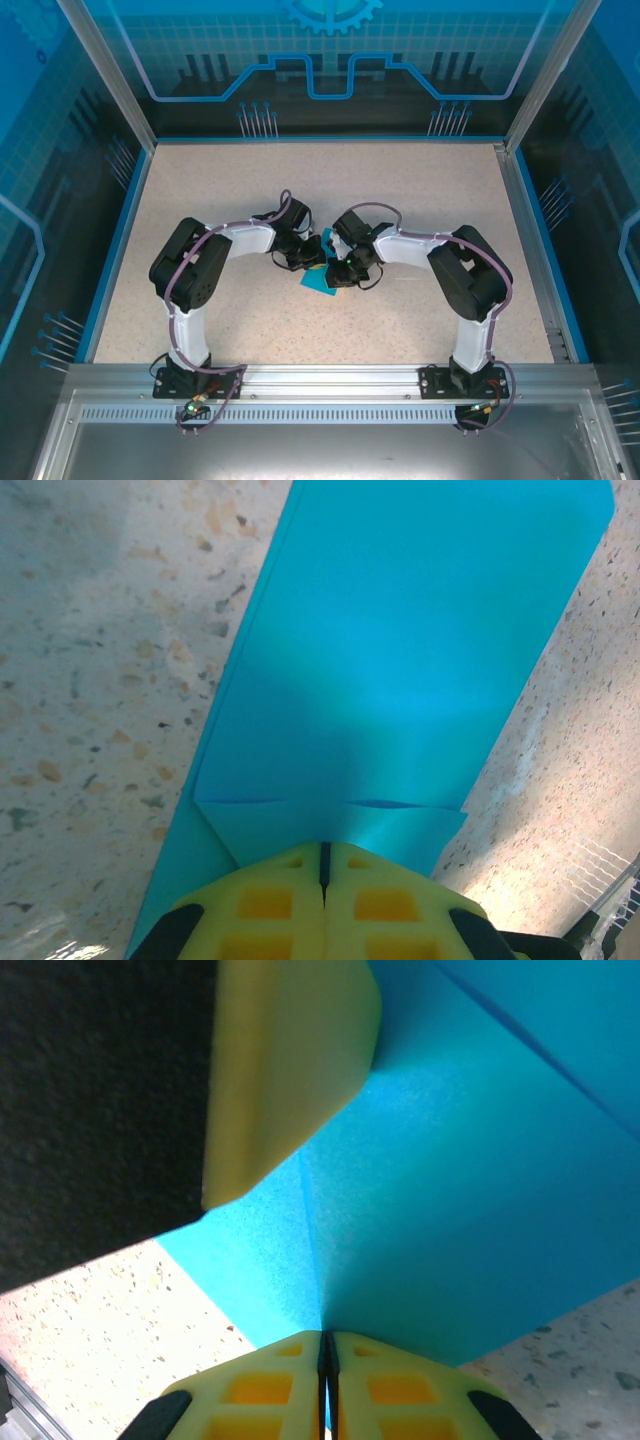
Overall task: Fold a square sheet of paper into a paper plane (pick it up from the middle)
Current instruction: Fold the triangle a second time at the center of the table.
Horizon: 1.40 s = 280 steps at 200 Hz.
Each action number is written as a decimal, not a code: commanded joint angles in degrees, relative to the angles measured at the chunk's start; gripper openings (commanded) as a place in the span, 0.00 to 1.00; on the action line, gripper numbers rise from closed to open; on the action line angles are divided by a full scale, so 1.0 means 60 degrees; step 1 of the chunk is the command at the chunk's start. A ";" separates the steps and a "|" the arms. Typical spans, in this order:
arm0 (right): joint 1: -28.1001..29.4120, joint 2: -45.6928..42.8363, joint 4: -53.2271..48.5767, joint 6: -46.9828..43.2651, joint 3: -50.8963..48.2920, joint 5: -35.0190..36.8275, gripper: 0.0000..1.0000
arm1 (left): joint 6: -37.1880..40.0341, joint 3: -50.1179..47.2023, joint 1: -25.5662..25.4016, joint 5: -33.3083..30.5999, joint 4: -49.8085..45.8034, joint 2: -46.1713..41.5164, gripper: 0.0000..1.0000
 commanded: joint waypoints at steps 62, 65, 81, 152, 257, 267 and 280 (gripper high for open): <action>0.0240 0.0174 -0.0475 -0.0318 -0.0514 -0.0371 0.11 | -0.0212 -0.0191 0.0016 -0.0625 -0.0942 0.0602 0.03; 0.0260 0.0157 -0.0497 -0.0345 -0.0552 -0.0397 0.11 | -0.0202 -0.0189 0.0022 -0.0625 -0.0940 0.0605 0.03; 0.0368 -0.0004 -0.0510 -0.0554 -0.0779 -0.0508 0.11 | -0.0208 -0.0191 0.0015 -0.0633 -0.0936 0.0620 0.03; 0.0452 -0.0912 -0.0590 -0.0832 -0.1312 -0.0355 0.11 | -0.0245 -0.0193 0.0015 -0.0610 -0.0900 0.0657 0.03; 0.0420 -0.0411 0.1335 0.0542 -0.0539 0.0437 0.10 | -0.0320 -0.0177 0.0014 -0.0508 -0.0797 0.0668 0.03; 0.0438 -0.0348 0.1321 0.0513 -0.0499 0.0447 0.10 | -0.0333 -0.0177 0.0025 -0.0499 -0.0793 0.0664 0.03; 0.0437 -0.0254 0.1232 0.0465 -0.0445 0.0488 0.10 | -0.0346 -0.0177 0.0015 -0.0482 -0.0783 0.0650 0.03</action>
